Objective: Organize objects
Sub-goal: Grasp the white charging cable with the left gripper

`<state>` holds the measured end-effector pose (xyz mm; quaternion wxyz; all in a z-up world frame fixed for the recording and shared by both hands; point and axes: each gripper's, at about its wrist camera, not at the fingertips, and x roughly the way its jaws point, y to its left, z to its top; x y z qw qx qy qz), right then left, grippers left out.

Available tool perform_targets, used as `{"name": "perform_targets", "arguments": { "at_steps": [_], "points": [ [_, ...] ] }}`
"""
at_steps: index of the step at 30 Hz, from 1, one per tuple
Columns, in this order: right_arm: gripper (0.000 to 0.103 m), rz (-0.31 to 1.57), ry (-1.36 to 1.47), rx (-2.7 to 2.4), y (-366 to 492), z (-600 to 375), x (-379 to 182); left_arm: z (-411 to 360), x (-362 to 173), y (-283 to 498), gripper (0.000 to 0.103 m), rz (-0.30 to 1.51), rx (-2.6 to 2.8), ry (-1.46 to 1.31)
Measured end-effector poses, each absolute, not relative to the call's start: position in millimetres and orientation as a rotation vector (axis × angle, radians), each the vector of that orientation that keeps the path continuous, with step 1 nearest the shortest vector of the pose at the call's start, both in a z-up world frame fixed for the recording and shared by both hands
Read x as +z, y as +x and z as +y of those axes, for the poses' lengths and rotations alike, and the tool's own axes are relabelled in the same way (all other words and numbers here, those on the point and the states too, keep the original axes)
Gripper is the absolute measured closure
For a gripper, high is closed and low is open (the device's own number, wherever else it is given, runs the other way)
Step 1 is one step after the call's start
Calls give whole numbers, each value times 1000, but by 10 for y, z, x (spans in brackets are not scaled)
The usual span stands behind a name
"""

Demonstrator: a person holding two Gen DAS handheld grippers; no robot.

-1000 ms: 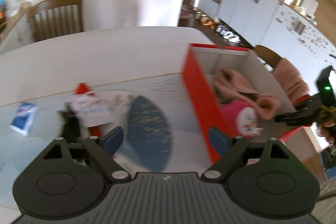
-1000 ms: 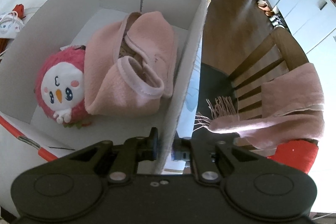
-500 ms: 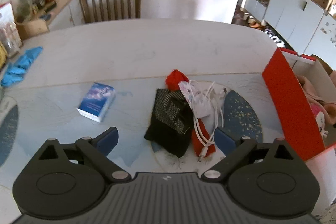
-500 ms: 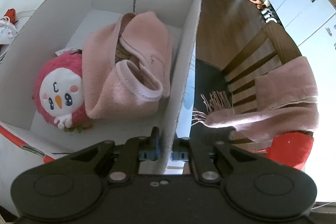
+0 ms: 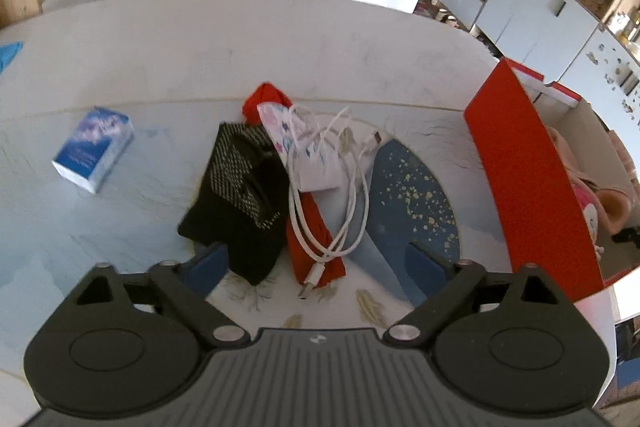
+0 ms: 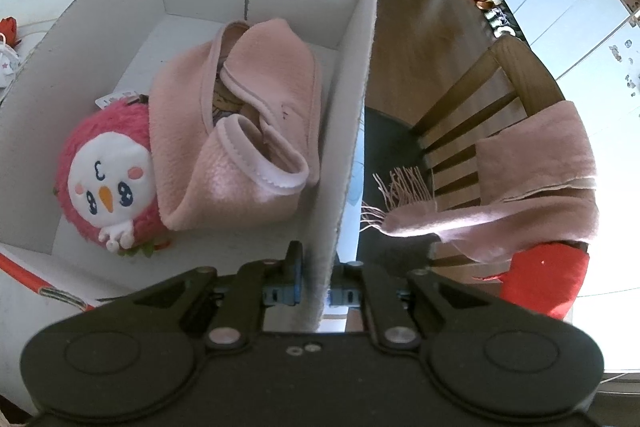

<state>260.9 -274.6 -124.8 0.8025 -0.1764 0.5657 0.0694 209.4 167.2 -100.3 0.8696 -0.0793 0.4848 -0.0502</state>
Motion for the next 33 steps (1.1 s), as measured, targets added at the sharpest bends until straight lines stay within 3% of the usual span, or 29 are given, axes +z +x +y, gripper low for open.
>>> {"name": "perform_targets", "arguments": {
  "at_steps": [1,2,10,16,18,19,26,33],
  "points": [
    [94,1212,-377,149,2608,-2744,-1249,1667,-1034,2101,31,1018,-102,-172],
    [94,1212,-379,150,2608,-2744,-1248,1668,-1062,2114,47,1023,-105,-184],
    [93,1212,-382,152,2613,-2747,-1243,1634,-1133,2261,53,1016,-82,-234],
    [93,1210,-383,152,2613,-2746,-1246,1564,-1213,2375,73,1020,-58,-225],
    [93,1208,-386,153,2608,-2744,-1238,1554,-1225,2390,89,1021,-33,-216],
    [93,1207,-388,154,2607,-2745,-1239,1545,-1238,2402,91,1024,-20,-206],
    [93,1201,-389,162,2592,-2740,-1227,1468,-1174,2375,98,1001,-9,-157],
    [93,1191,-390,176,2565,-2751,-1211,1352,-868,2249,99,945,-77,-126]
  ]
}}
